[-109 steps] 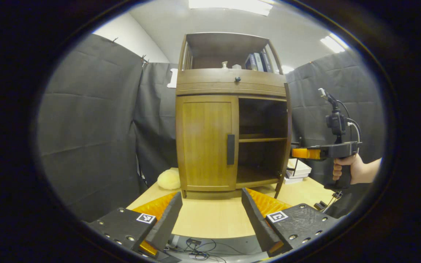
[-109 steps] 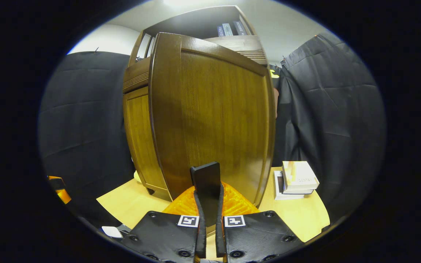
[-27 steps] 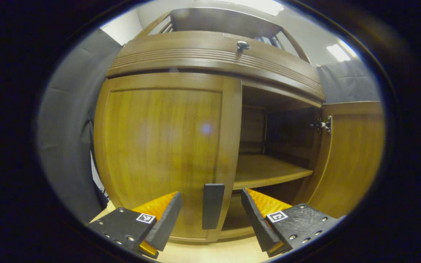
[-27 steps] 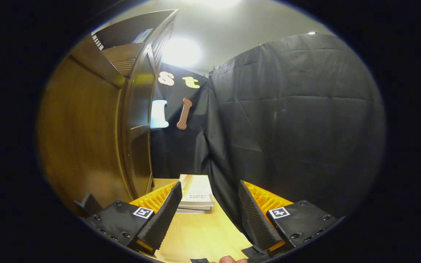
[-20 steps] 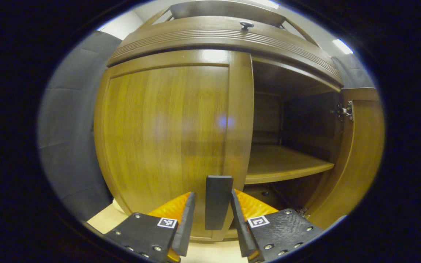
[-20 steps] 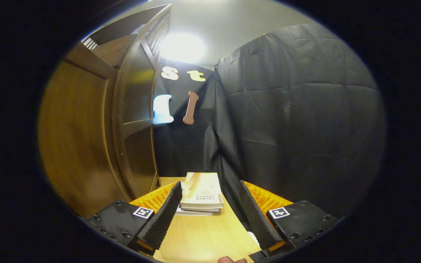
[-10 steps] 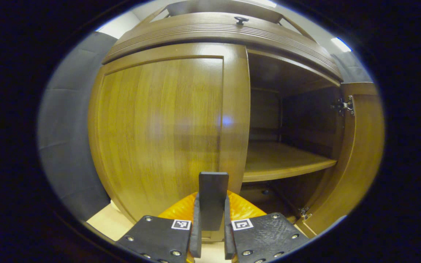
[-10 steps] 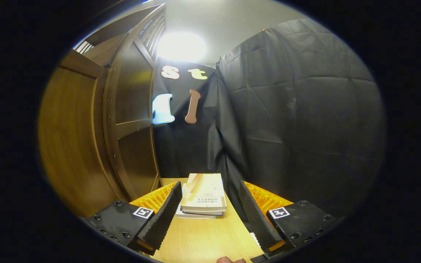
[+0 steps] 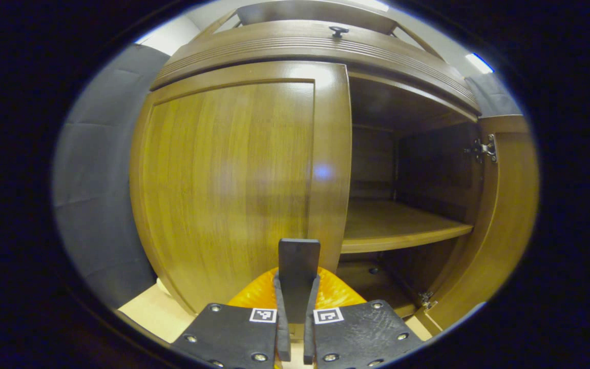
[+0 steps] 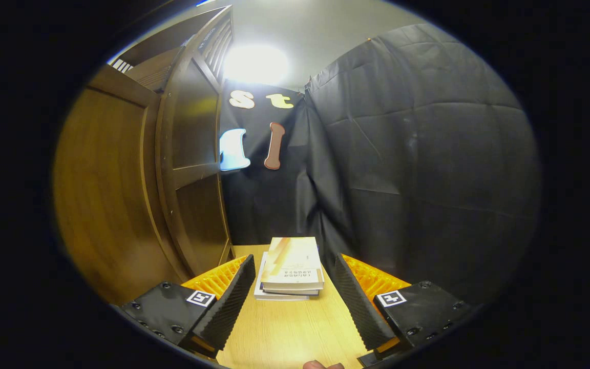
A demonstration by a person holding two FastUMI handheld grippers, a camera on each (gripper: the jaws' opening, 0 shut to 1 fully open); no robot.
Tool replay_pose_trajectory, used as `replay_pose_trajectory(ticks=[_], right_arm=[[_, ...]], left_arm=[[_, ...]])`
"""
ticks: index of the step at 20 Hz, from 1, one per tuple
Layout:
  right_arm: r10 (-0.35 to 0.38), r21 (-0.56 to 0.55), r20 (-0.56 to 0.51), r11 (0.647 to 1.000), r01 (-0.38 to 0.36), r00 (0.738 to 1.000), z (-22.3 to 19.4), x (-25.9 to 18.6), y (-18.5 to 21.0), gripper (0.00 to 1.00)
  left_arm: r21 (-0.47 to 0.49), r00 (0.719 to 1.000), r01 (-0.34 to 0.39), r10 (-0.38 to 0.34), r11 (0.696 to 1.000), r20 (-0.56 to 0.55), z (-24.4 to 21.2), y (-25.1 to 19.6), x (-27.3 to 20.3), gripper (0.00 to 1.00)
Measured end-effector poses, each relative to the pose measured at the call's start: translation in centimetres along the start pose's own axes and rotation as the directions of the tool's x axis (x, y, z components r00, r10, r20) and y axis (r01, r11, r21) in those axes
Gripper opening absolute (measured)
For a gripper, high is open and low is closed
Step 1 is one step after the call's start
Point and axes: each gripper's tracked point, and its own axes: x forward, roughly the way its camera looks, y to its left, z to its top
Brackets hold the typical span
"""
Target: Open the right door of the double-door shoe cabinet with the right hand, and open the left door with the left hand.
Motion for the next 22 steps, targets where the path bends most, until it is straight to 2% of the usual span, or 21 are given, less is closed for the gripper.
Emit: replay_pose_trajectory(ticks=[1,4,9,22], right_arm=[[-0.008,0.003,0.003,1.0,0.008,1.0,-0.1,-0.3,0.0,0.97],[-0.039,0.003,0.003,0.999,0.039,0.999,-0.1,-1.2,-0.4,0.99],[-0.096,-0.008,0.007,0.995,0.096,0.995,-0.1,-3.4,-0.7,0.96],[-0.16,-0.01,0.044,0.987,0.16,0.986,-0.8,-8.0,1.1,0.97]], left_arm=[[-0.006,1.0,0.005,-0.005,1.0,-0.002,0.1,0.0,-0.2,0.11],[-0.013,1.0,0.027,-0.027,1.0,-0.016,0.8,0.2,-1.4,0.11],[0.0,0.996,0.083,-0.083,0.997,-0.016,0.8,1.3,-6.1,0.12],[0.021,0.977,0.211,-0.211,0.977,0.019,-0.2,6.7,-15.0,0.12]])
